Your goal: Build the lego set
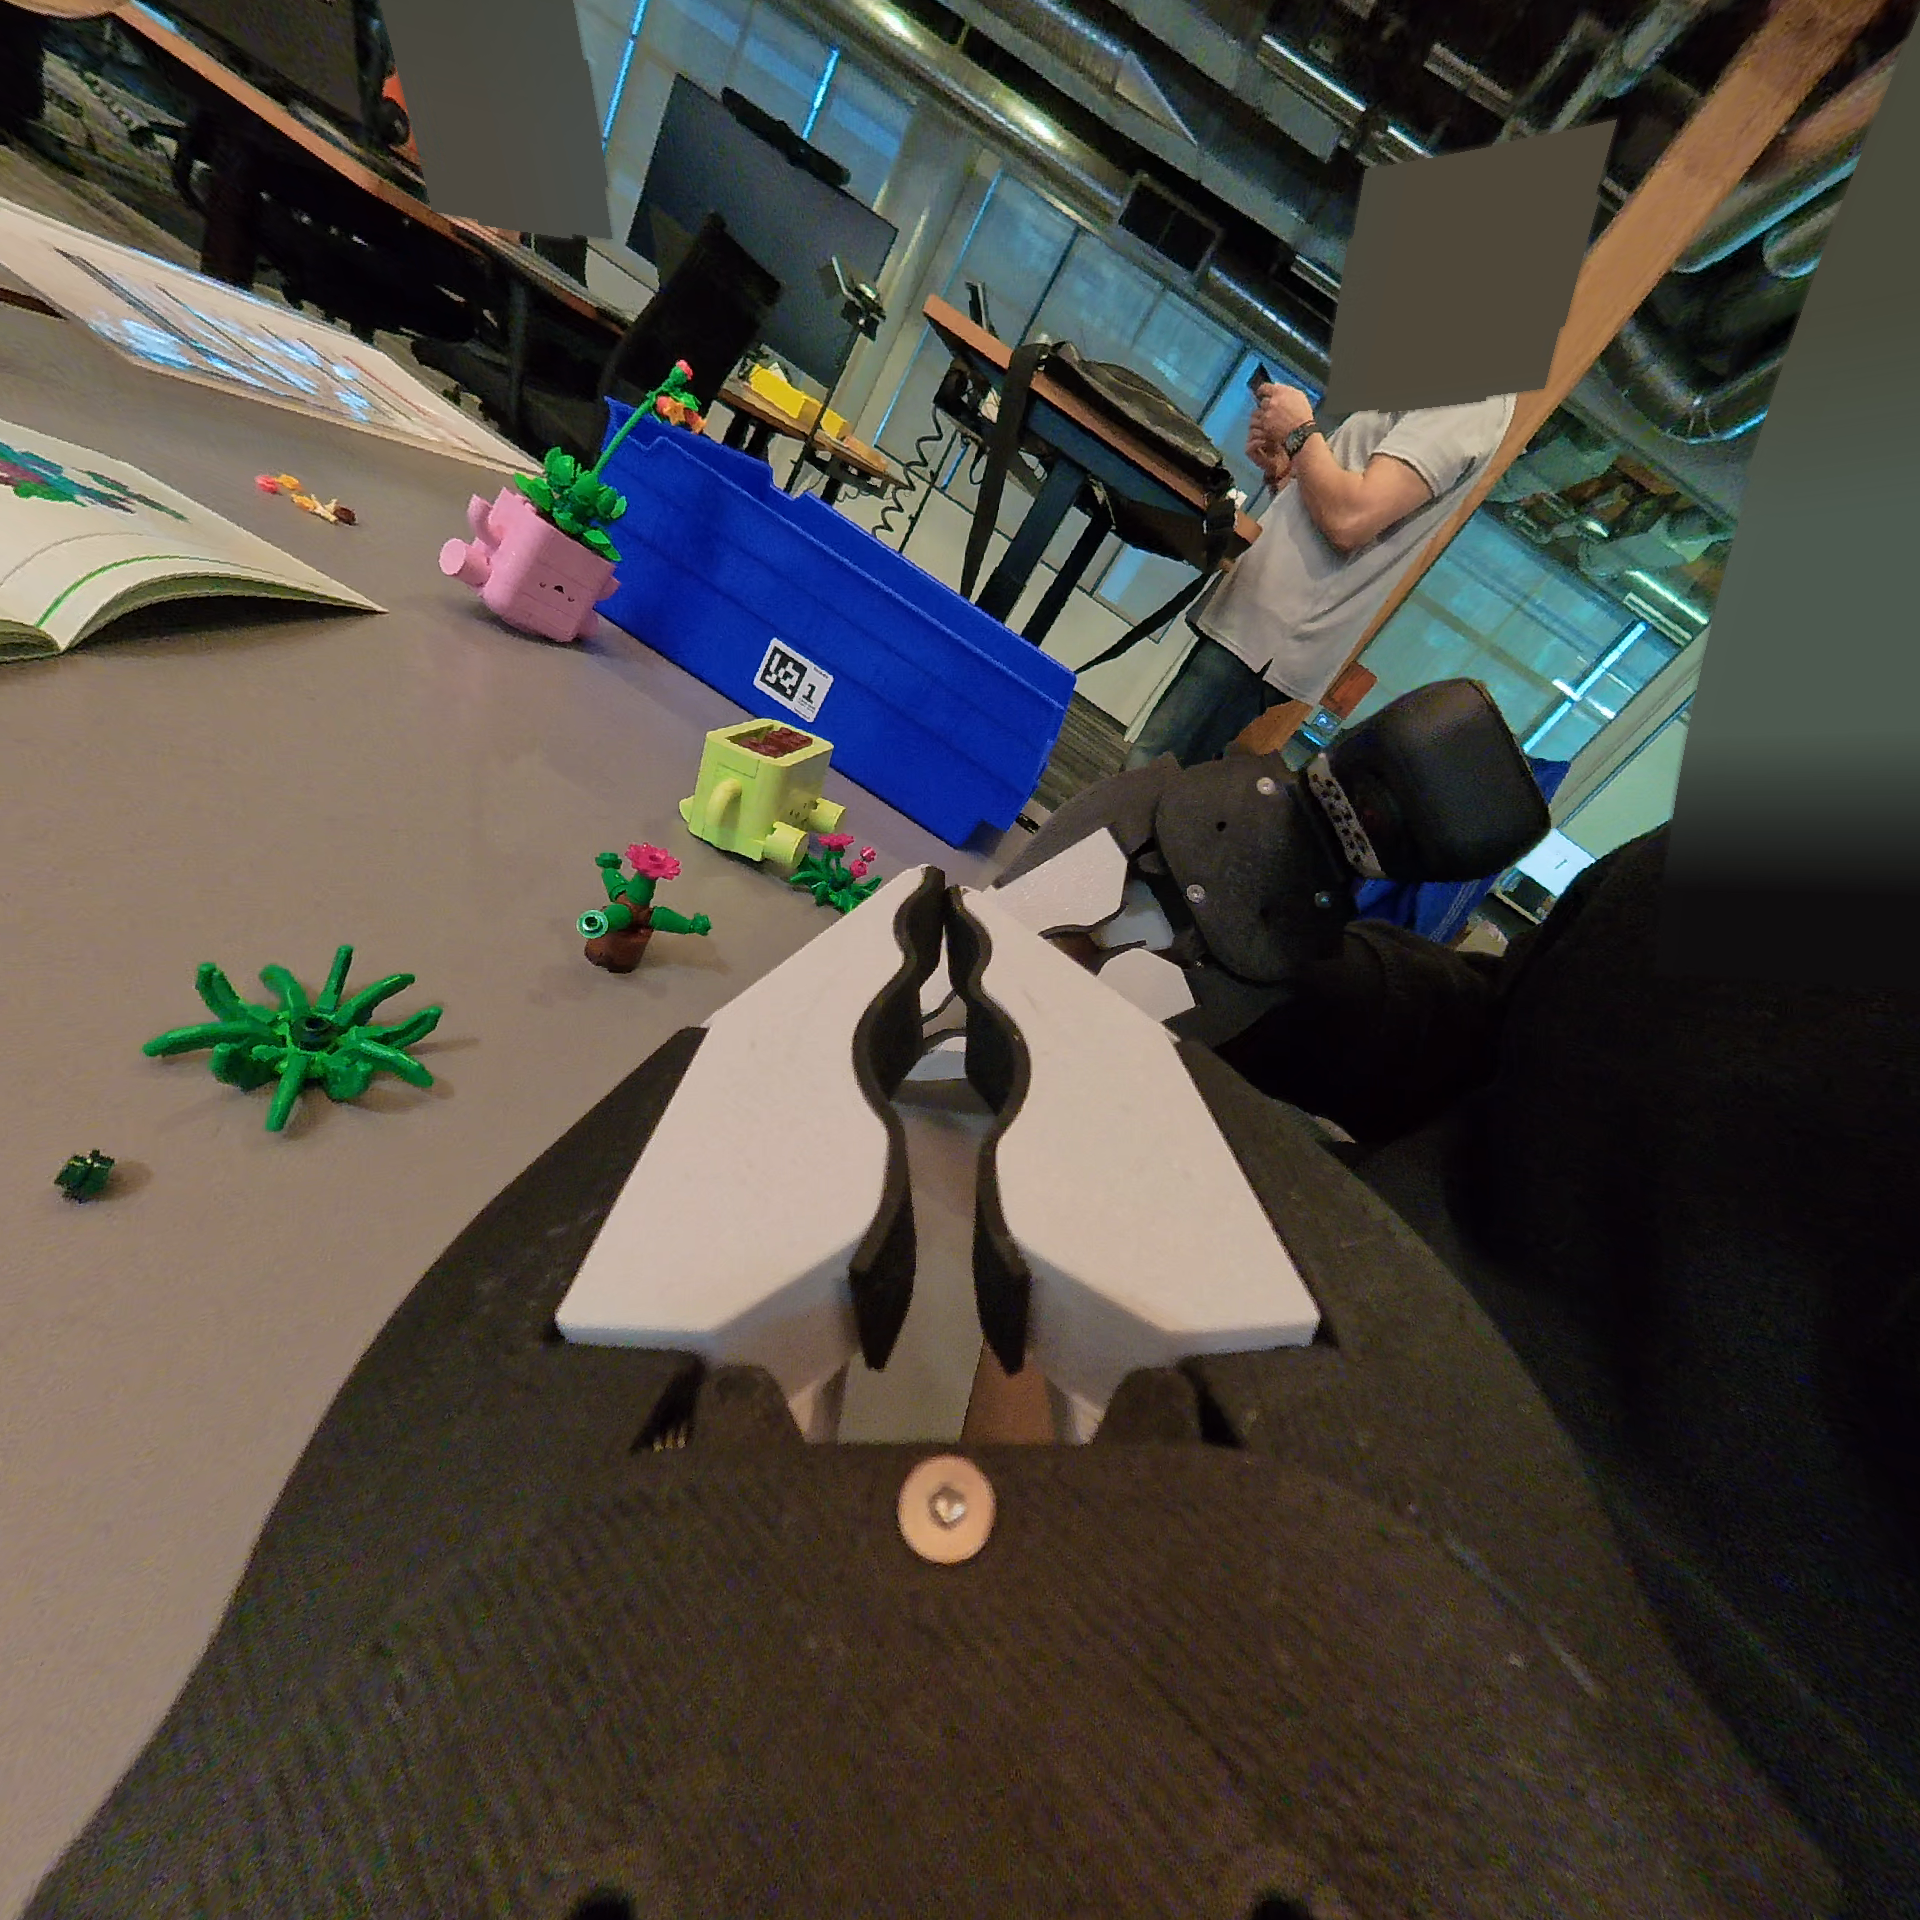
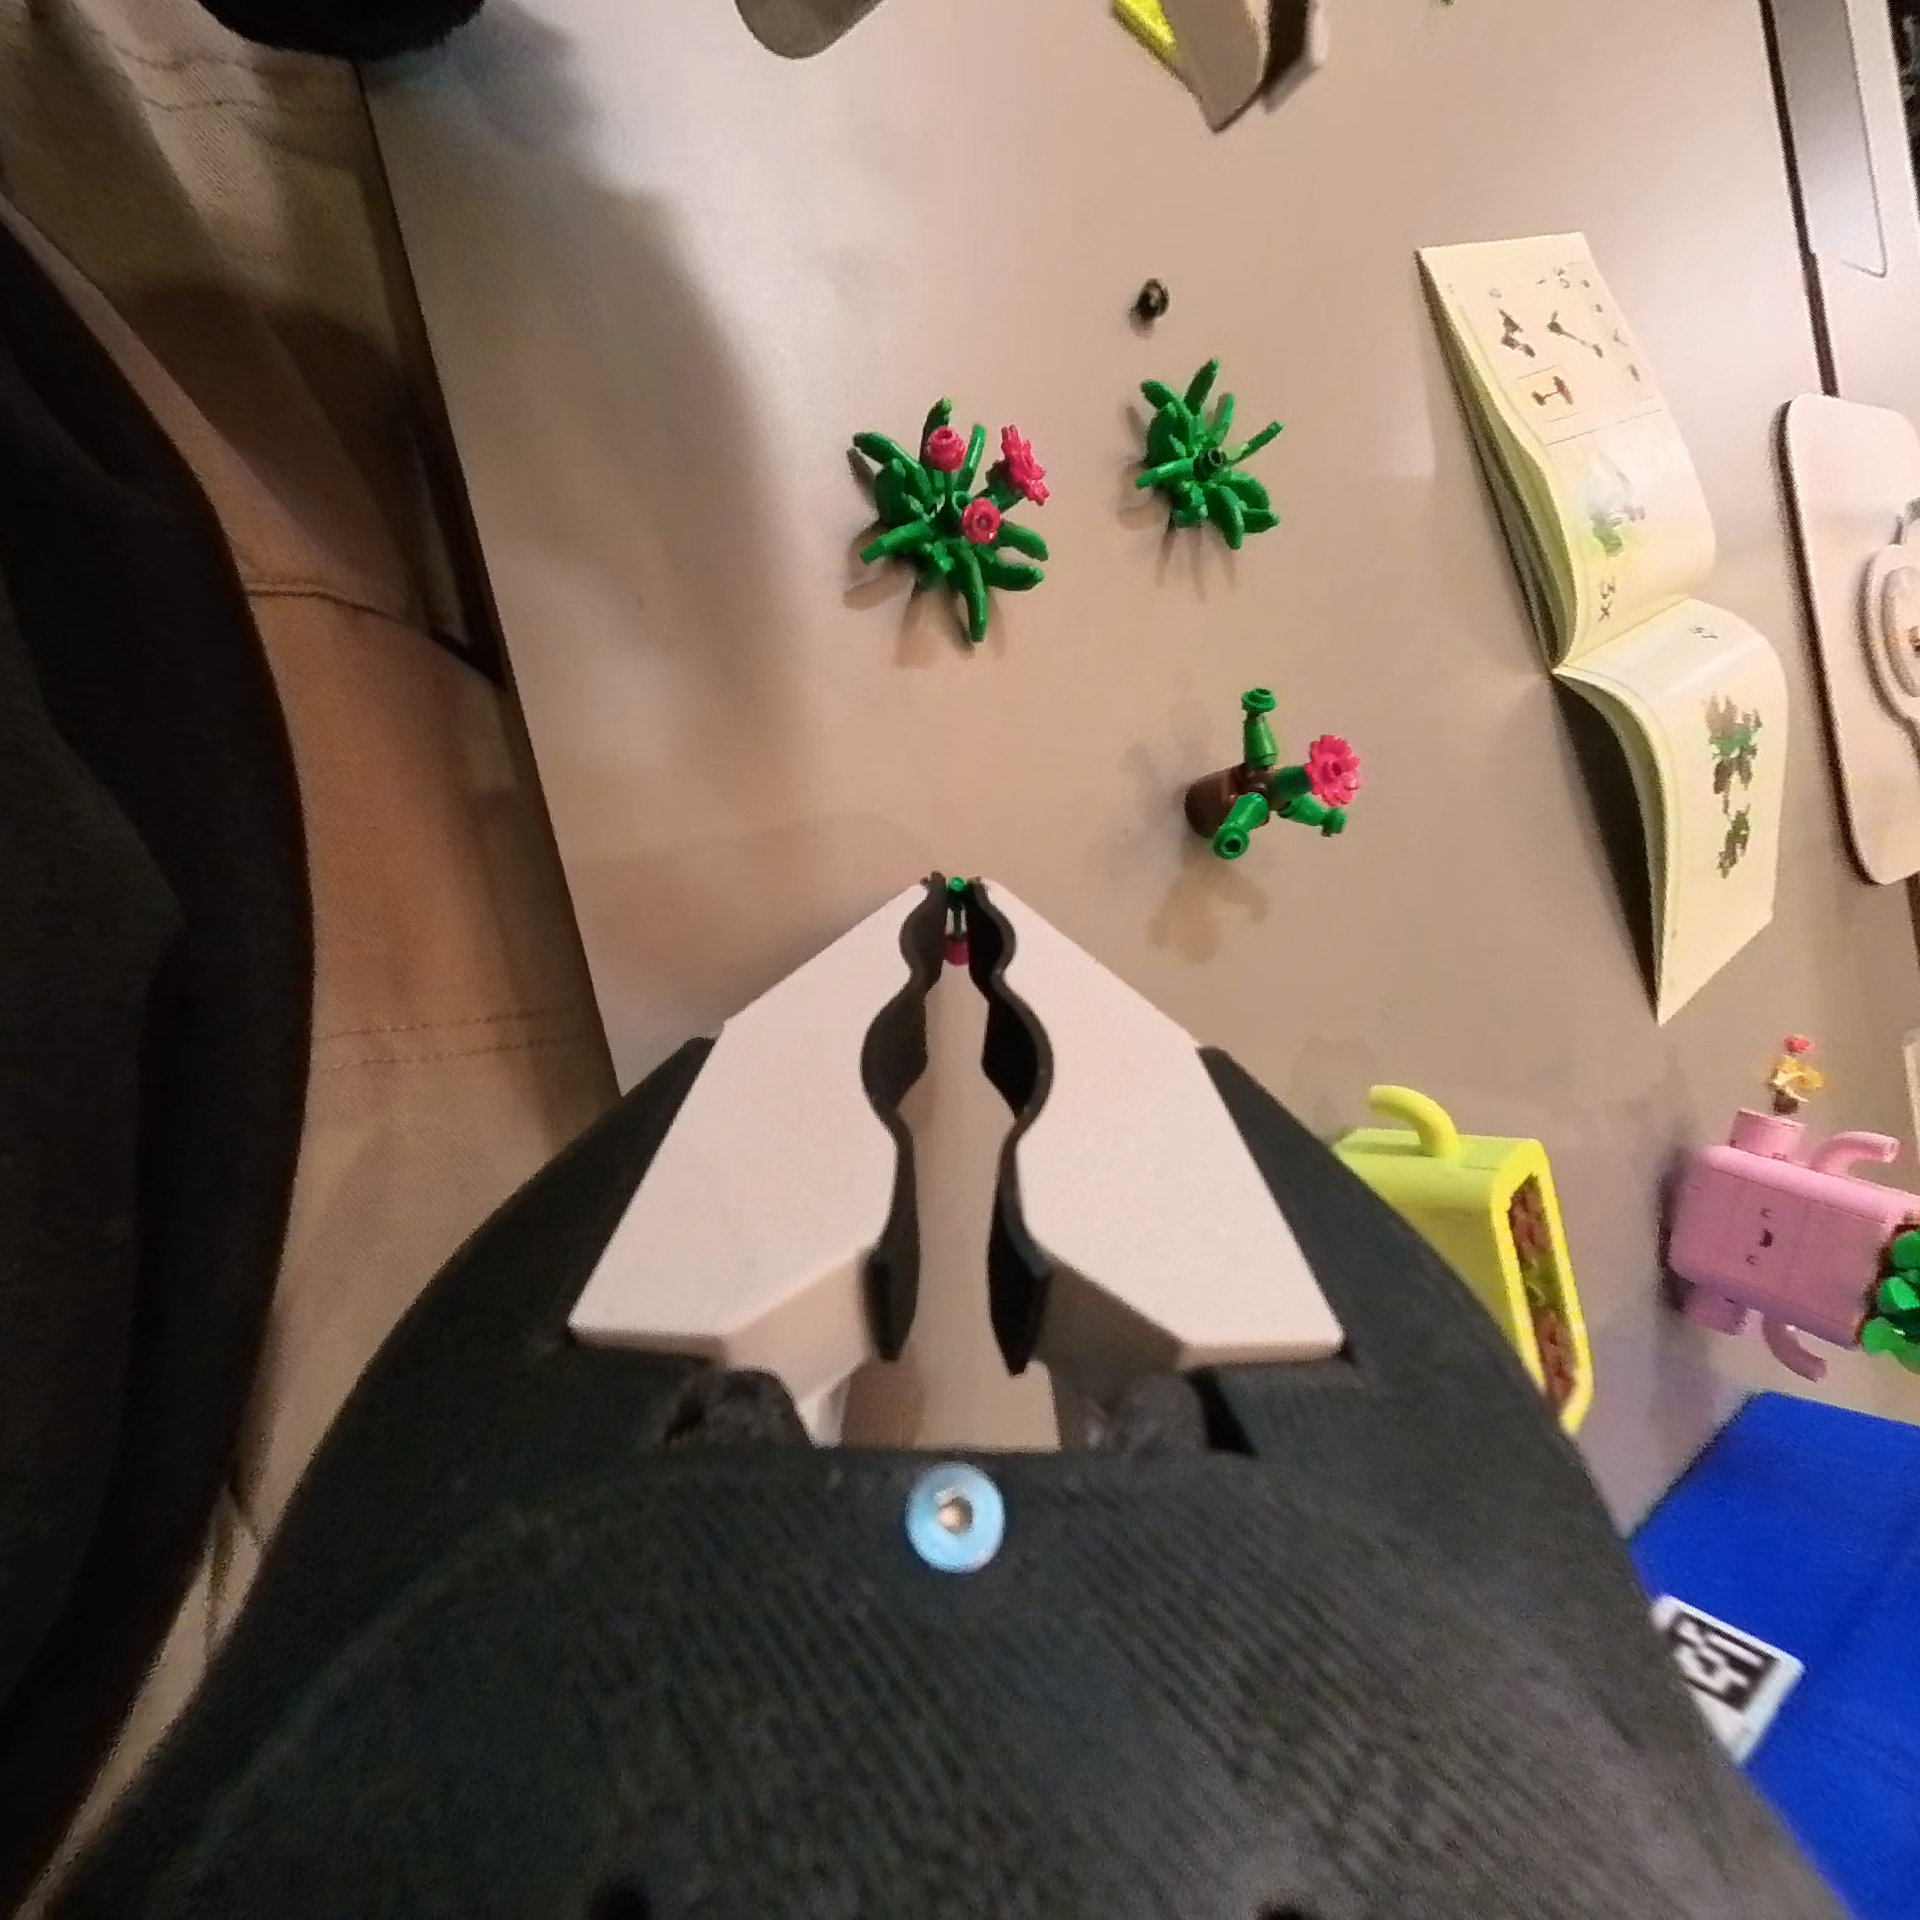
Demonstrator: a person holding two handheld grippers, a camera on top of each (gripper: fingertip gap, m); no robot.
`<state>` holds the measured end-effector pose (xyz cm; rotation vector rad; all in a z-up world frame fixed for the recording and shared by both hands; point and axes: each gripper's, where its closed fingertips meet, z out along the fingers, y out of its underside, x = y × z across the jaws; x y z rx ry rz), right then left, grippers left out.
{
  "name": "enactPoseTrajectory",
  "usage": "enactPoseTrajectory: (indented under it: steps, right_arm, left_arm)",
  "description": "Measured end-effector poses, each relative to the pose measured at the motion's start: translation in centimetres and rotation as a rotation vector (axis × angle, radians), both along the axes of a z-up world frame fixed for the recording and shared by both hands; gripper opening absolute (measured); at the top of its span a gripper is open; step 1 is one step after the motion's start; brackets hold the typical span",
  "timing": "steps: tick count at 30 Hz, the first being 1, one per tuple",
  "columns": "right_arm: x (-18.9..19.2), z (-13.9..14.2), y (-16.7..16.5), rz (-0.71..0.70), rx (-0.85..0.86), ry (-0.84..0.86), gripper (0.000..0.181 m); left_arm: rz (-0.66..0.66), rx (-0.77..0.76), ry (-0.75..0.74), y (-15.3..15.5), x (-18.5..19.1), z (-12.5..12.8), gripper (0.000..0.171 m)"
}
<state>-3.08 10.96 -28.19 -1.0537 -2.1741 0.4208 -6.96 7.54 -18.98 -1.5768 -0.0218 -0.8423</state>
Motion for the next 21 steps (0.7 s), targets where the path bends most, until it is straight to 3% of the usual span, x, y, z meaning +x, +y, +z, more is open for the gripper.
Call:
enactPoseTrajectory:
  steps: [3, 6, 10, 12, 14, 17, 21]
  right_arm:
    - [-0.5, 0.5, 0.2, -0.02, -0.065, 0.046, 0.002]
    - [-1.6, 3.5, 0.0, -0.04, -0.224, 0.188, 0.002]
    - [-2.6, 7.8, -1.4, -0.002, -0.56, 0.375, 0.002]
    - [-2.8, 9.1, -1.6, 0.026, -0.585, 0.462, 0.001]
    - [-3.0, 9.5, -1.7, 0.055, -0.45, 0.53, 0.002]
    - [-3.0, 9.5, -3.0, 0.159, -0.117, 0.596, 0.002]
    - [-3.3, 8.5, -4.4, 0.283, 0.32, 0.606, 0.002]
  left_arm:
    - [0.003, 0.014, -0.004, -0.1, -0.1, 0.2, 0.0]
    - [0.001, 0.035, -0.028, -0.3, -0.4, 0.6, 0.003]
    - [-0.03, 0.057, -0.063, -0.5, -0.2, 1.0, 0.012]
    - [-0.047, 0.047, -0.076, -0.5, 0.0, 0.9, 0.013]
    - [-0.061, 0.054, -0.103, -0.6, 0.1, 1.0, 0.013]
    - [-0.093, 0.036, -0.184, -0.5, 0.2, 0.9, 0.014]
    - [-0.207, -0.027, -0.39, -0.5, 0.4, 0.4, 0.012]
